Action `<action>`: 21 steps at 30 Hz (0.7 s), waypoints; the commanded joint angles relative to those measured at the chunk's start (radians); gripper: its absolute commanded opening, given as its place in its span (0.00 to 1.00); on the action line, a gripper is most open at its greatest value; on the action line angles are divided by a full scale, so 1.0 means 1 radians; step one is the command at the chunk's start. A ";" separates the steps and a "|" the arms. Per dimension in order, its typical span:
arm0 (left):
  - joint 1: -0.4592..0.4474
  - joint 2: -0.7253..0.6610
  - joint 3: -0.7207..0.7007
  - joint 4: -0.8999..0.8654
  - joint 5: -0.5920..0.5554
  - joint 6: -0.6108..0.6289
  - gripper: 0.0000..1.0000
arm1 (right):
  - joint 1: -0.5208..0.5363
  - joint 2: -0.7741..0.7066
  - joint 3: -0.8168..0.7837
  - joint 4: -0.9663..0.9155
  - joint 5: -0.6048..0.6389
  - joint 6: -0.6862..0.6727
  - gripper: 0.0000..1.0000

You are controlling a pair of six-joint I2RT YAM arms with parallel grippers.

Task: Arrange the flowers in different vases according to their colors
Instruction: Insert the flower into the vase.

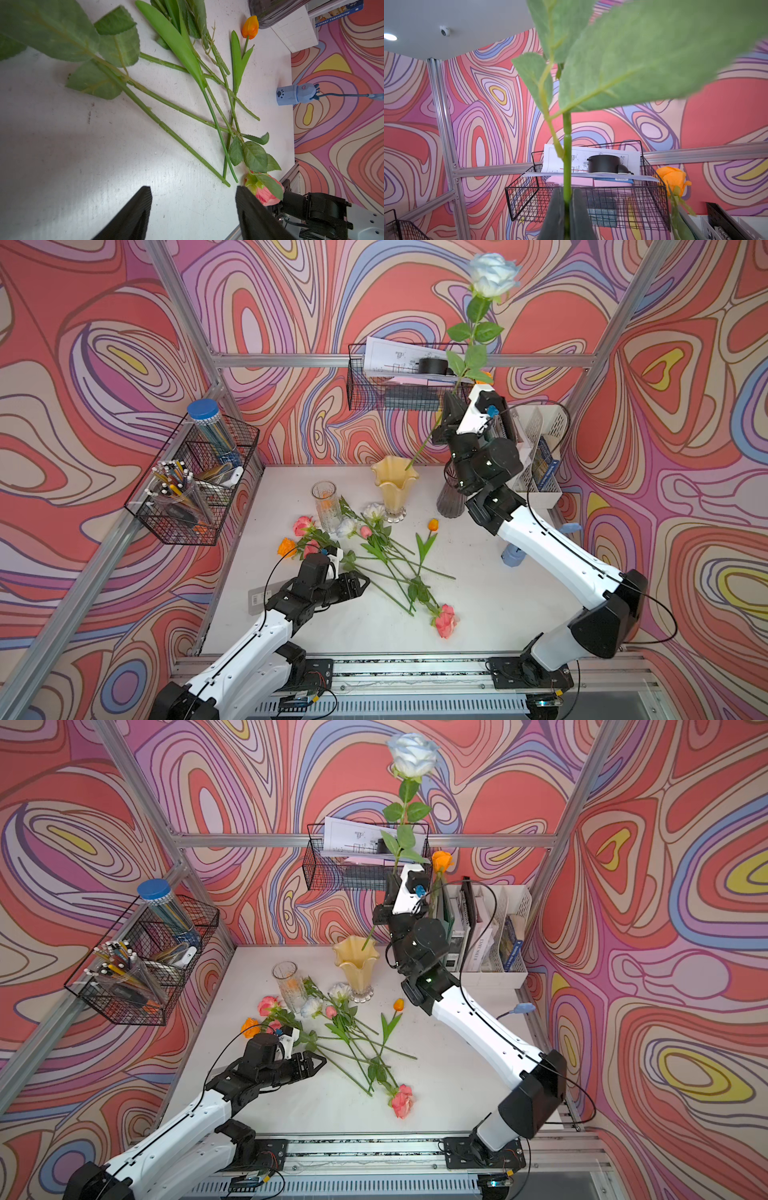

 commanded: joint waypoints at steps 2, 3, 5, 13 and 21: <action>0.009 -0.021 -0.012 0.001 -0.003 0.019 0.70 | 0.002 0.106 0.089 -0.069 -0.038 -0.010 0.00; 0.010 -0.025 -0.013 -0.003 -0.009 0.020 0.70 | 0.003 0.126 0.093 -0.066 -0.037 -0.007 0.00; 0.010 -0.034 -0.015 -0.016 -0.025 0.020 0.70 | 0.002 0.156 0.087 -0.056 -0.025 -0.004 0.00; 0.009 -0.042 -0.012 -0.024 -0.028 0.022 0.70 | 0.003 0.274 0.009 -0.022 -0.071 0.058 0.06; 0.009 -0.050 -0.001 -0.026 -0.025 0.018 0.72 | 0.002 0.247 -0.040 -0.025 -0.044 0.052 0.49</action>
